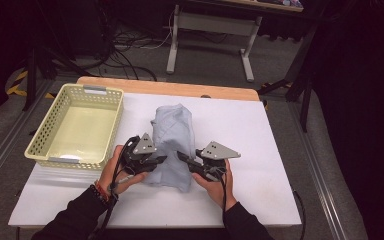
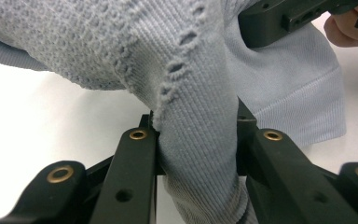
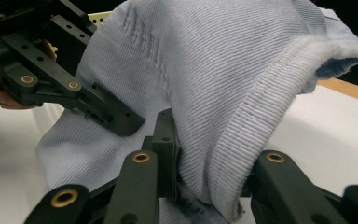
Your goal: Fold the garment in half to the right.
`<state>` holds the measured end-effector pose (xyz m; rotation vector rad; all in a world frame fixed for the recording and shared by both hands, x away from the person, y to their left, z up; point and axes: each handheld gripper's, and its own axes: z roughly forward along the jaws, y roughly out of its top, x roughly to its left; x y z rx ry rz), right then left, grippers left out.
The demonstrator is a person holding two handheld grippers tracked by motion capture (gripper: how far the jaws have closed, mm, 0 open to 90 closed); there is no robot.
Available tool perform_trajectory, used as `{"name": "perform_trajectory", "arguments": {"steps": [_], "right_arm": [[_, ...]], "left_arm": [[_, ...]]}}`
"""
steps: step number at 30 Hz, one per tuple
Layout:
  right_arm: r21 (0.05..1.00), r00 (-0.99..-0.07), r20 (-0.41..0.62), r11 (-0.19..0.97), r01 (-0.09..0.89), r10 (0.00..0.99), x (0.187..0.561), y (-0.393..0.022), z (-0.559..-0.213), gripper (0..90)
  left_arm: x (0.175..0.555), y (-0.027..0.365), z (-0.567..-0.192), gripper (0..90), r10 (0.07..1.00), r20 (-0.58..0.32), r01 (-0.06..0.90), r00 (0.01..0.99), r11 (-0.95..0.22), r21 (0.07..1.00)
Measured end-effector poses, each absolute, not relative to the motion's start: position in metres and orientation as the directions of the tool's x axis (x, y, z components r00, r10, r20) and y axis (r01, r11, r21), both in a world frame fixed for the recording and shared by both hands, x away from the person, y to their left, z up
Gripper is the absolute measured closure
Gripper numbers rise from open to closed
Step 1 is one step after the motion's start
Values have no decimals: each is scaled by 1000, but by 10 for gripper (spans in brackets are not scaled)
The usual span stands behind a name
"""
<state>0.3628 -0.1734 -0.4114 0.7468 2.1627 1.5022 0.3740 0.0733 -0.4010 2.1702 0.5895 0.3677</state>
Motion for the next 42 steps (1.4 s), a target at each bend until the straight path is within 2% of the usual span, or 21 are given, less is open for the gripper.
{"name": "perform_trajectory", "arguments": {"steps": [42], "right_arm": [[939,-840,-45,310,149,540,372,-135,-409,705]], "left_arm": [[357,111,-401,706,612,63,326,788,-502,801]]}}
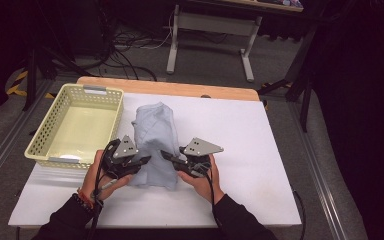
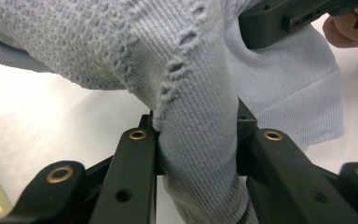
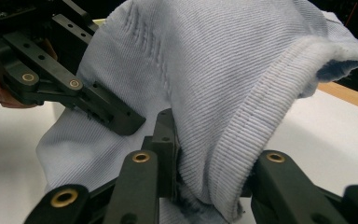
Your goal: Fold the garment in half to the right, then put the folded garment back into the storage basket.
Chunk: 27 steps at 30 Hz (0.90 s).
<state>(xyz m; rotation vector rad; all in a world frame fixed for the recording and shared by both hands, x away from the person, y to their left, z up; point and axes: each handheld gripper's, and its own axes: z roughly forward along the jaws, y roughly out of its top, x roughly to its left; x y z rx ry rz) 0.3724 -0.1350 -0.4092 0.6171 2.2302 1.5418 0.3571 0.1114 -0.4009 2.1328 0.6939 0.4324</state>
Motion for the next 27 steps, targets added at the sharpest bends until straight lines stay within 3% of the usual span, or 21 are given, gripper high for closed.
{"name": "perform_trajectory", "arguments": {"steps": [17,27], "right_arm": [[946,-851,-31,289,144,524,388,-120,-392,704],[957,-861,-13,255,136,508,400,-97,-363,705]], "left_arm": [[364,128,-382,704,647,55,337,760,-466,818],[374,153,-345,701,665,73,340,744,-470,815]]}}
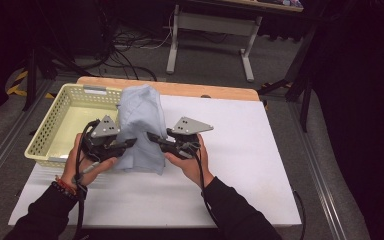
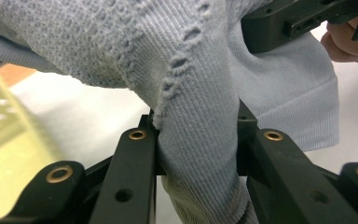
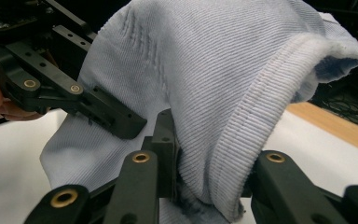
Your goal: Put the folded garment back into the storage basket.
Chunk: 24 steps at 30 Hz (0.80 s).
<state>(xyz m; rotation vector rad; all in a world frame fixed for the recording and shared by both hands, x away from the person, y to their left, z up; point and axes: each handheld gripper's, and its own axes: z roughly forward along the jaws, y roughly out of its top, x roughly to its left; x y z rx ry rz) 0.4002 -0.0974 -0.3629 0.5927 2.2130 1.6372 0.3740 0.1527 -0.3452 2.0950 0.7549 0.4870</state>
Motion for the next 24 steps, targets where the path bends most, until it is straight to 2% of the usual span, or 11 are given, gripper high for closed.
{"name": "perform_trajectory", "arguments": {"steps": [12,17,24], "right_arm": [[972,-875,40,183,146,483,426,-45,-335,704],[969,-878,59,184,164,474,433,-16,-336,704],[956,-878,64,224,191,475,442,29,-348,704]], "left_arm": [[390,200,-304,668,704,151,353,694,-516,781],[396,227,-307,659,740,140,391,658,-495,776],[408,261,-327,635,802,75,483,593,-429,764]]}}
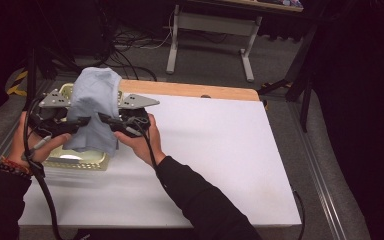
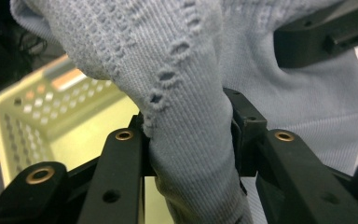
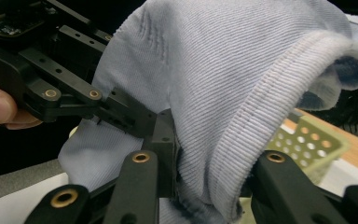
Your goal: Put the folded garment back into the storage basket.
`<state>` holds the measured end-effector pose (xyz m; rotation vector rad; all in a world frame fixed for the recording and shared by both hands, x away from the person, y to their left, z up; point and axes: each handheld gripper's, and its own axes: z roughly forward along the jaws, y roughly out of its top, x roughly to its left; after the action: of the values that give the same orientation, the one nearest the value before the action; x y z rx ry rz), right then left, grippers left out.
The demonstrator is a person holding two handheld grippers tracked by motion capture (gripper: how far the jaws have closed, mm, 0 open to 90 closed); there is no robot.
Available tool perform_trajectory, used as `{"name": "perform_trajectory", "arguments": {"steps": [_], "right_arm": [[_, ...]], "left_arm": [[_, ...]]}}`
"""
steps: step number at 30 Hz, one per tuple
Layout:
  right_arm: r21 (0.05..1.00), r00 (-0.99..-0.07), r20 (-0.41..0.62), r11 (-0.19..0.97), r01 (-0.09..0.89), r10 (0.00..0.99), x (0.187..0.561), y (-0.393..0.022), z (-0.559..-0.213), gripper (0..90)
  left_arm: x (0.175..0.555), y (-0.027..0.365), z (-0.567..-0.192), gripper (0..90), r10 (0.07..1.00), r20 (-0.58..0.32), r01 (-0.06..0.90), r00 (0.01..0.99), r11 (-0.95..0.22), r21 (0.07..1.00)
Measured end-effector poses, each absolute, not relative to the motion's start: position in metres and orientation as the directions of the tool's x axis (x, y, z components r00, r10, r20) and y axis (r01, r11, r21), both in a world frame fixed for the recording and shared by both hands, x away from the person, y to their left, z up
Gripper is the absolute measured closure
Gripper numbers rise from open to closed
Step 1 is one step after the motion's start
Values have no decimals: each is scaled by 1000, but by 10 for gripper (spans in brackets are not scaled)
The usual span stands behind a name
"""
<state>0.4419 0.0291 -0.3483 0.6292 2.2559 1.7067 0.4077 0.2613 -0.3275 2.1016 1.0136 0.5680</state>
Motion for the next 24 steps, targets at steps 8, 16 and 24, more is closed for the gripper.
{"name": "perform_trajectory", "arguments": {"steps": [8,16,24], "right_arm": [[931,-869,145,231,281,474,456,67,-374,703],[904,-862,179,267,335,475,460,82,-400,700],[873,-849,188,312,375,494,466,81,-418,682]], "left_arm": [[417,291,-352,611,841,27,569,540,-388,725],[421,302,-376,539,852,8,618,523,-385,686],[418,302,-369,346,876,2,578,482,-320,750]]}}
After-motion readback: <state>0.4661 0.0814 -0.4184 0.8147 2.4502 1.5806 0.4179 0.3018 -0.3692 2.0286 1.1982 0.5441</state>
